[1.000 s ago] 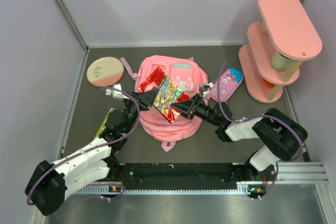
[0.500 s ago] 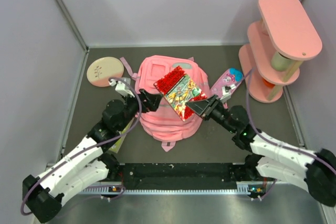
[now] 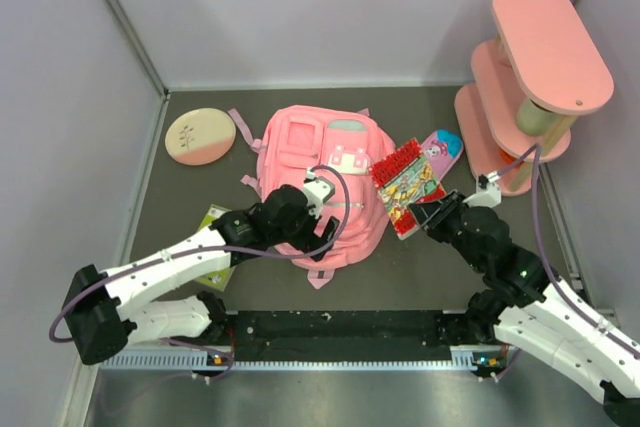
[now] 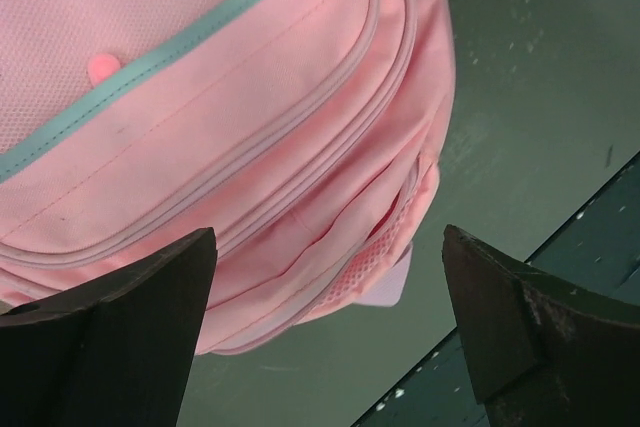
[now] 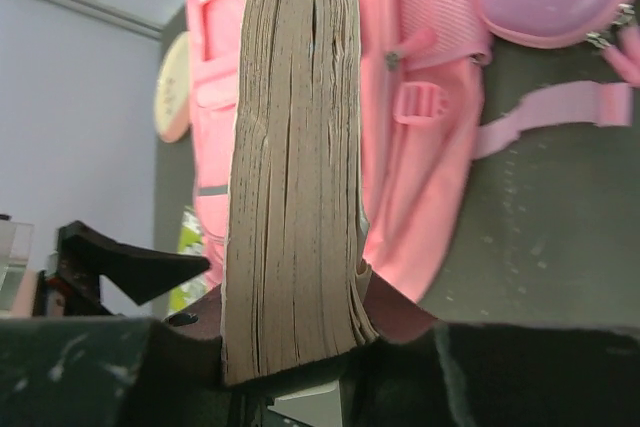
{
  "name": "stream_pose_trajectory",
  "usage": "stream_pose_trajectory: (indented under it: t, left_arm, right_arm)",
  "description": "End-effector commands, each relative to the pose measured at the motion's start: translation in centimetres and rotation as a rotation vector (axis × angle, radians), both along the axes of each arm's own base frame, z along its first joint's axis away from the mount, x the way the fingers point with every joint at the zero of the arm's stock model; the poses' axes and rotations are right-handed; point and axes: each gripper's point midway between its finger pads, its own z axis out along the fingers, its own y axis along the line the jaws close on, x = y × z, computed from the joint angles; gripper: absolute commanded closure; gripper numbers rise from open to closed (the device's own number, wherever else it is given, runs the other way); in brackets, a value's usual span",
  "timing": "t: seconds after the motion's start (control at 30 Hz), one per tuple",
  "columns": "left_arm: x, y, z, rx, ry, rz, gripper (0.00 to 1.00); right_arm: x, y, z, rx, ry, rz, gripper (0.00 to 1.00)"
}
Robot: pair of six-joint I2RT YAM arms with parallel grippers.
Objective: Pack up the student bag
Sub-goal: Place the book in the student bag.
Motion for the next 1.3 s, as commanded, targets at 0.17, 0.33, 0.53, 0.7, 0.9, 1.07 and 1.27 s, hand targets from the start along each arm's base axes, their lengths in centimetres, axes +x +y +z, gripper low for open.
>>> stream_pose_trajectory:
  t: [0.17, 0.33, 0.53, 0.7, 0.9, 1.07, 1.27]
  left_arm:
    - [-0.6, 1.8, -0.5, 0.198, -0.008, -0.124, 0.03]
    - [-0.9, 2.2, -0.1, 0.176, -0.013, -0.105, 0.04]
    - [-0.9, 2.3, -0.4, 0.193, -0.022, -0.136, 0.04]
    - [-0.3, 2.0, -0.1, 0.222, -0.034, -0.143, 0.04]
    - [0.9, 1.7, 0.8, 0.252, -0.067, -0.134, 0.04]
    - [1.3, 0.7, 1.2, 0.291, -0.077, -0.219, 0.04]
    - [-1.1, 1.2, -1.9, 0.356, 0.068, -0.320, 0.12]
  right_arm:
    - [-1.7, -2.9, 3.7, -0.019, -0.069, -0.027, 1.00]
    - [-2.8, -3.9, 2.8, -0.012, -0.051, -0.033, 1.00]
    - [-3.6, -3.5, 3.3, 0.026, -0.044, 0.004, 1.00]
    - [-3.6, -2.5, 3.3, 0.003, -0.020, 0.049, 1.00]
    - [-3.5, -1.5, 2.6, -0.011, 0.024, 0.083, 1.00]
    - [-3.1, -1.2, 2.5, -0.032, 0.039, 0.082, 1.00]
    - [-2.6, -0.6, 3.4, -0.058, 0.041, 0.094, 1.00]
